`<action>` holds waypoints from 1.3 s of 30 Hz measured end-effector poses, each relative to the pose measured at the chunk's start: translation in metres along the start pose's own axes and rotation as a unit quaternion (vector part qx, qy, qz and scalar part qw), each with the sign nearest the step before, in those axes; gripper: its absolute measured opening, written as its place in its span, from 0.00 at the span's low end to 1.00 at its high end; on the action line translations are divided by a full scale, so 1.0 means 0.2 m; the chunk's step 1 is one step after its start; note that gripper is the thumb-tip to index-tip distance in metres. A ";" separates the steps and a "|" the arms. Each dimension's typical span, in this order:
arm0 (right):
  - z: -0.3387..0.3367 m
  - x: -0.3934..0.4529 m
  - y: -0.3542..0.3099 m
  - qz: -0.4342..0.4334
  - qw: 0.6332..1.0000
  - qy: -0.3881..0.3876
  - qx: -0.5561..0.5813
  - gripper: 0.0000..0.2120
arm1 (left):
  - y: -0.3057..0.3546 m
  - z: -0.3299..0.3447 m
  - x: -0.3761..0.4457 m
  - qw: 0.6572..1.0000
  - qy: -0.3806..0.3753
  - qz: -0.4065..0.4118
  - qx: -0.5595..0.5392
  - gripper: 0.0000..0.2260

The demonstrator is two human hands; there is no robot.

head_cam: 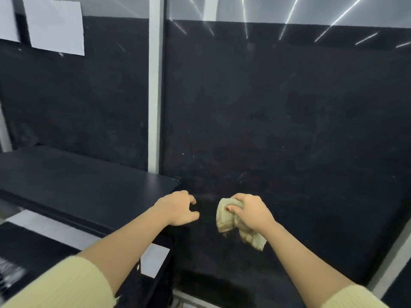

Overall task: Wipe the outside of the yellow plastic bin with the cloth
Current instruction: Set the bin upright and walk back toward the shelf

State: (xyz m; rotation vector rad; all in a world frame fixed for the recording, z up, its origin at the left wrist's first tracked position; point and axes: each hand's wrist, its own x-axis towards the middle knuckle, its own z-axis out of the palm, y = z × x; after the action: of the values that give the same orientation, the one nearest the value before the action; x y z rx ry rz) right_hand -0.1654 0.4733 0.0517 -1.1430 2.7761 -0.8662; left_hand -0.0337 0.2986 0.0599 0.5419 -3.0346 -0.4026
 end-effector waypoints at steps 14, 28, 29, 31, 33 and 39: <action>0.59 0.52 -0.76 -0.051 0.996 -0.035 0.058 0.08 | -0.92 -0.26 0.00 0.997 0.018 -0.066 0.024 0.25; 0.95 0.86 -0.98 -0.024 0.997 -0.039 0.066 0.06 | -1.34 -0.13 0.18 0.995 0.004 -0.097 0.029 0.27; 0.97 0.89 -0.97 -0.022 0.997 -0.037 0.065 0.06 | -1.35 -0.10 0.21 0.995 0.004 -0.100 0.026 0.27; 1.00 0.91 -0.96 -0.018 0.998 -0.027 0.063 0.07 | -1.37 -0.05 0.23 0.994 0.002 -0.103 0.020 0.28; 1.05 0.93 -0.95 -0.024 0.998 -0.013 0.063 0.10 | -1.39 0.01 0.26 0.994 0.008 -0.106 0.016 0.28; 1.21 0.94 -0.85 -0.015 0.996 -0.053 0.063 0.12 | -1.44 0.17 0.33 0.992 0.036 -0.123 0.011 0.30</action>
State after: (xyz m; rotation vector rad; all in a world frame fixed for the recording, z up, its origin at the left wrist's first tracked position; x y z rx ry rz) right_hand -0.1413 0.1340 -0.0335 -1.1759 2.5860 -0.9386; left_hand -0.0009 0.0246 -0.0486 0.9163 -2.9131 -0.3498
